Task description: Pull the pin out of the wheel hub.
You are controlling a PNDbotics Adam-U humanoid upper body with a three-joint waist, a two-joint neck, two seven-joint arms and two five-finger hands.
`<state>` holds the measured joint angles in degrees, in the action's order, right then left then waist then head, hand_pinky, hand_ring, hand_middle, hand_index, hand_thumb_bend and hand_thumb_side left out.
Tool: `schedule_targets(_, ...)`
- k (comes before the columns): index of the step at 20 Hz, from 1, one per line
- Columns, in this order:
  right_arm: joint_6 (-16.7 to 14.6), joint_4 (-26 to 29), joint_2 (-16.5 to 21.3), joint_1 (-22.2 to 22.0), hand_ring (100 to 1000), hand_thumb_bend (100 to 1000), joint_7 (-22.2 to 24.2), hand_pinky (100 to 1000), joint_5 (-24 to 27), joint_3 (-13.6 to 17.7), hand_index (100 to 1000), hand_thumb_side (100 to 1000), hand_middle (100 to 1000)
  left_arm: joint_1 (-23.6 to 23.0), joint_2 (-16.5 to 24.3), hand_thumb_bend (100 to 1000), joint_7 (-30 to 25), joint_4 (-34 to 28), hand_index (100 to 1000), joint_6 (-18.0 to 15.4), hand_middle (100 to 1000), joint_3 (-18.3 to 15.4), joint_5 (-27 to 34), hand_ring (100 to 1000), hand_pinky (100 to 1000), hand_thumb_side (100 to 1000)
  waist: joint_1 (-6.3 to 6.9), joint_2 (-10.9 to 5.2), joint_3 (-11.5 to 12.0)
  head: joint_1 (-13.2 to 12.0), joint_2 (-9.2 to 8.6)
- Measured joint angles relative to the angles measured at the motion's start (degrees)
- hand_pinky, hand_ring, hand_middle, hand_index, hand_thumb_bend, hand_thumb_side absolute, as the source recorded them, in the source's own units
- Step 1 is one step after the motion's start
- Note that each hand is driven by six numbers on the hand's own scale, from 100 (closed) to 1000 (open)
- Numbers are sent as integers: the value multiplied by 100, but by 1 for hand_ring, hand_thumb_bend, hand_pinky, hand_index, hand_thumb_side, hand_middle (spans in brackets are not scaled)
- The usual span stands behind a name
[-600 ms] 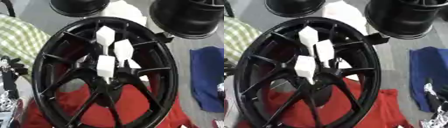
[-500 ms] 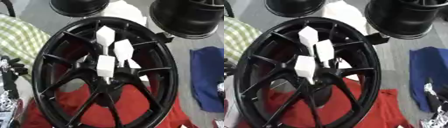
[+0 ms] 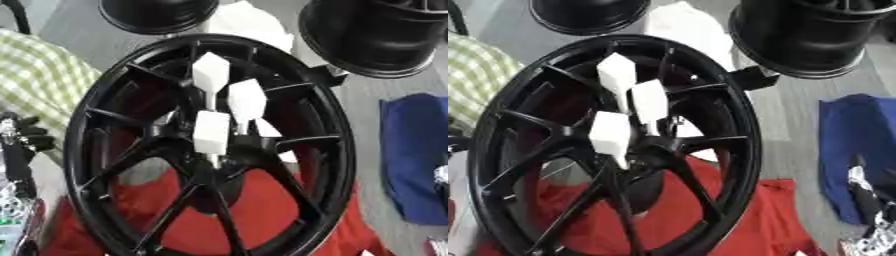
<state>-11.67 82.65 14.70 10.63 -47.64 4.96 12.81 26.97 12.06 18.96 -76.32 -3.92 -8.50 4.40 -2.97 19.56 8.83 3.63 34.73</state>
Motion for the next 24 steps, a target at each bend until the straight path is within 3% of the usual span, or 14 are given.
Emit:
schedule_targets(3,459,566,324,-122,666,661,610,574,-17,-50,680,282,599,-36,10,126,12,0,674,10,481,-20,9,503,560,959,-52,0,-38,6,2)
schedule_targets(7,1169,1755,1132,-564,682,653,1365,599,-202,-108,687,272,611,-83,86,127,14,3,674,11,481,-25,9,503,560,960,-133,0,-74,25,45)
schedule_targets(12,1790,2738,1608,-839,694,647,1772,662,-361,-167,697,286,618,-117,146,121,11,2,674,13,480,-30,0,502,560,961,-209,0,-97,64,65)
schedule_targets(15,1768,2987,1874,-975,700,650,1951,691,-543,-414,702,301,621,-156,297,119,-8,0,674,27,480,-17,-42,502,560,960,-459,0,-36,107,96)
schedule_targets(19,1514,3058,2354,-914,708,654,2253,719,-837,-894,709,316,628,-174,413,119,-33,-8,674,41,480,-15,-83,502,561,961,-496,0,-37,107,95)
schedule_targets(24,1159,3074,2978,-417,736,652,2639,773,-1226,-1527,729,323,661,-239,472,115,-50,-28,674,53,480,-15,-101,502,561,961,-561,0,-97,52,92)
